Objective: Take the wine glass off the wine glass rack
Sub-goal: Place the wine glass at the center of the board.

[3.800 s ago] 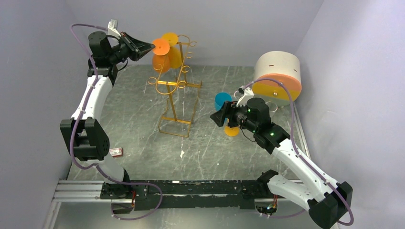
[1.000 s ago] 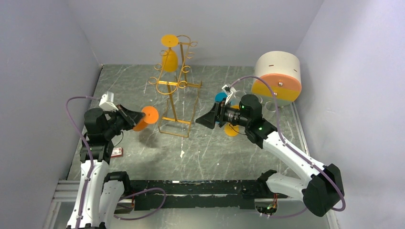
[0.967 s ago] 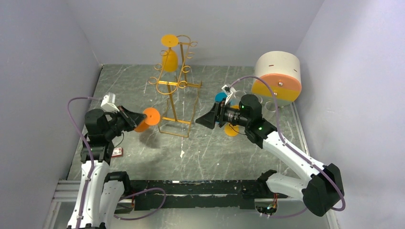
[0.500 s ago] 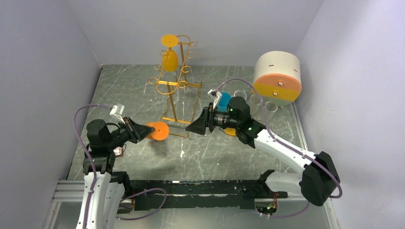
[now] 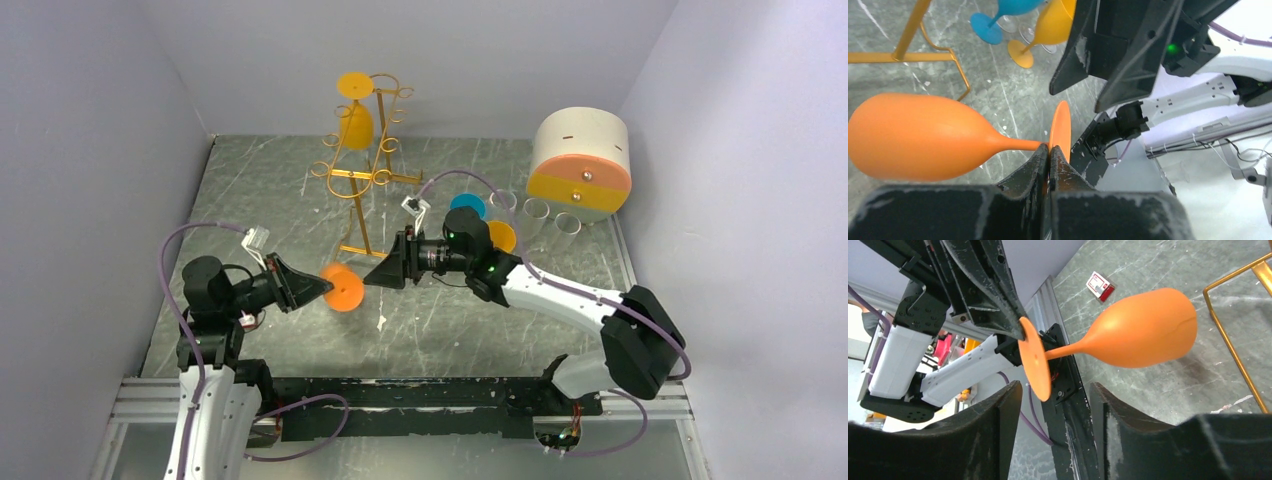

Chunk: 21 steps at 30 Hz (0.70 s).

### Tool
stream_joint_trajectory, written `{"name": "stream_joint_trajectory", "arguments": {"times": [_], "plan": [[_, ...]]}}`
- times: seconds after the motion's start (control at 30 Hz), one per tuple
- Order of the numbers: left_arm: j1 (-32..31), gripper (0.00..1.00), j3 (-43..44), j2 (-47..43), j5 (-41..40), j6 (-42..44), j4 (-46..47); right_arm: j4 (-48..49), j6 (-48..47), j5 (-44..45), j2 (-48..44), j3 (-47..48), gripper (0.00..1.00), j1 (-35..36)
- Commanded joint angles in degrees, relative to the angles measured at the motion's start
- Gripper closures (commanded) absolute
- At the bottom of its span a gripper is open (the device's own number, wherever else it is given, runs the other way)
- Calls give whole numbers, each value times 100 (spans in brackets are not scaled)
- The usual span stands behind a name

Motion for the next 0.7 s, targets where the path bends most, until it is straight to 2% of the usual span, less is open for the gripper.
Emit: {"name": "stream_joint_trajectory", "arguments": {"times": [0.0,0.1,0.27,0.4,0.5,0.53,0.67], "plan": [[34,93,-143,1,734,-464,864,378,230,-83,272,223,50,106],[34,93,-141,69,711,-494,869,226,234,-357,521,433,57,181],[14,93,-218,207,766,-650,1096,620,484,-446,642,353,68,270],[-70,92,-134,283,647,-499,865,400,317,-181,508,324,86,263],[-248,85,60,464,213,-213,399,435,267,-75,354,238,99,264],[-359,83,161,561,119,-54,237,442,252,-8,296,205,100,261],[-885,62,474,877,-496,324,-397,458,105,223,34,2,100,257]]}}
